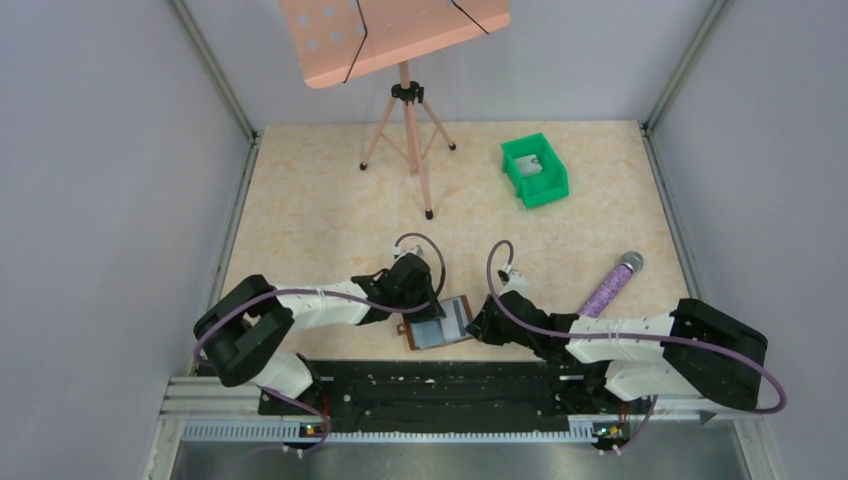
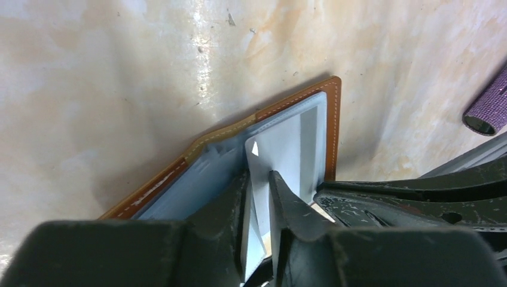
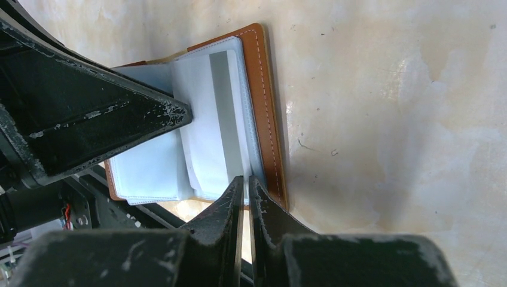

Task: Take the credit cards out of the card holder
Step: Remove the credit card from the card holder.

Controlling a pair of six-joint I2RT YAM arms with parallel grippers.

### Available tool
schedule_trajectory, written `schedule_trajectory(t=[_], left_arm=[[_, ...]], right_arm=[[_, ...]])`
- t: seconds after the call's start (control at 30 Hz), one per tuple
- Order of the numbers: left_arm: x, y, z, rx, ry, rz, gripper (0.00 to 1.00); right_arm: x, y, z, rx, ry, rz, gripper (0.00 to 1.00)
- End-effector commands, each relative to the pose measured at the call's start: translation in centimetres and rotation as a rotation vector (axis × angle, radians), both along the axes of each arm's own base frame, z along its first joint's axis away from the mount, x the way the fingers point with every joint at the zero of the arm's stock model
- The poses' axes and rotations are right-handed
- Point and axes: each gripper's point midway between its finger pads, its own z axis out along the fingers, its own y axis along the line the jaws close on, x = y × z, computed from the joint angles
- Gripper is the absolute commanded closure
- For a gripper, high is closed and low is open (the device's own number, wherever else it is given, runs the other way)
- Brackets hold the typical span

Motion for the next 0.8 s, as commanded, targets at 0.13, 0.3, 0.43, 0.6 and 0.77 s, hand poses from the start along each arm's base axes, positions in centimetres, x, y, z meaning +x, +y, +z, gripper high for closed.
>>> schedule_trajectory(t=[0.13,0.3,0.43,0.6,0.77], left_arm=[[-1.2,0.8,-0.4,-0.010,0.022,0.016,0.95],[-1.4,0.1,1.2,-0.078,0.011,0.002,1.00],[-1.3,-0.3,2.5,-0.126,-0.023,-0.014,1.00],[-1.5,-0.5,2.9,-0.135,-0.050,-0.065,1.00],[-1.6,-0.3,3.2,-0.133,-0.094,-0.105,1.00]], right_arm=[[-0.8,-2.0,-2.1,-0.069,0.038,-0.013,0.93],[-0.7,-1.6,-1.6,-0.049,0.029,-0.012,0.93],[-0.4,-1.6,-0.7,-0.045,0.007,-0.011,0.90],[0.2,-1.0,2.5,0.004,-0.065,0.010,0.80],[1.1,-0.7,4.7,0.032,-0.136,0.042,0.74]])
